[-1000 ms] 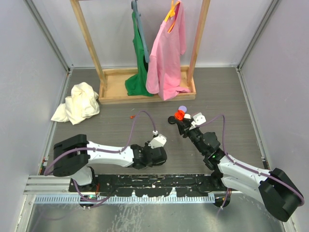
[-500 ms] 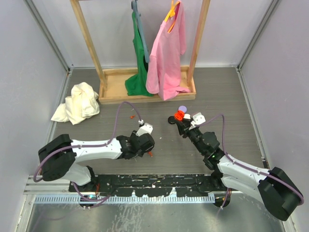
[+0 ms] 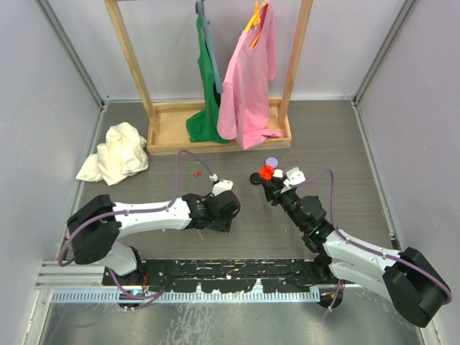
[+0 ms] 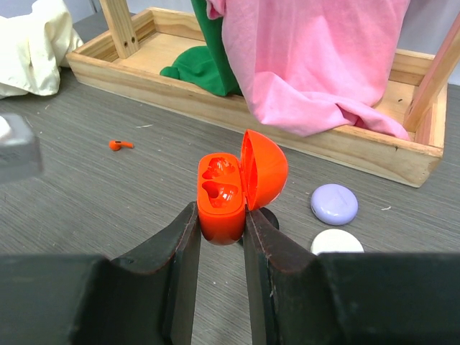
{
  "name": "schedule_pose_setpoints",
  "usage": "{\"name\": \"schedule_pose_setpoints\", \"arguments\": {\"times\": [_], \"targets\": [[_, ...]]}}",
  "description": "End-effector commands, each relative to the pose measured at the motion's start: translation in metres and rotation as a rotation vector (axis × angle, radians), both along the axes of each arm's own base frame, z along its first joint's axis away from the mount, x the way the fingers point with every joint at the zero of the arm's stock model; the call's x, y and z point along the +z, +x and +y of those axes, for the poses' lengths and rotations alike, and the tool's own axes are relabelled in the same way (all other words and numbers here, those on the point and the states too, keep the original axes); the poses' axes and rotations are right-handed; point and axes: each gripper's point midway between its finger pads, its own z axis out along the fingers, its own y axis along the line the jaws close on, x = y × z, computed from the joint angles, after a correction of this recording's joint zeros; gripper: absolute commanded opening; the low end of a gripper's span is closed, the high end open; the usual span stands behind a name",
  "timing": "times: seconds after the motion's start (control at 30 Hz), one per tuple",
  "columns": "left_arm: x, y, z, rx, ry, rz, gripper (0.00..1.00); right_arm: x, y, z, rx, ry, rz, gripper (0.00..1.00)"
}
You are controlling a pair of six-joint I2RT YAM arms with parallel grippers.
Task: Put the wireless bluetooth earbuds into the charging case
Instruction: Pick up the earbud from the center of the board.
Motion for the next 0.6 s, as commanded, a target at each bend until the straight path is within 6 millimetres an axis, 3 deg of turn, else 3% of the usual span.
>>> {"name": "schedule_pose_setpoints", "arguments": {"times": [0.0, 0.3, 0.57], "targets": [[-0.004, -0.006, -0.015, 0.026, -0.005, 0.082, 0.47, 0.025, 0.006, -0.001, -0.025, 0.052, -0.053, 0.01], [-0.018, -0.003, -0.012, 0.032, 0.059, 0.092, 0.37, 0.026, 0.007, -0.001, -0.025, 0.054, -0.051, 0.01], [-0.031, 0.0, -0.018, 0.037, 0.041, 0.119, 0.35, 0.023, 0.008, 0.0, -0.026, 0.048, -0.042, 0.01]]}}
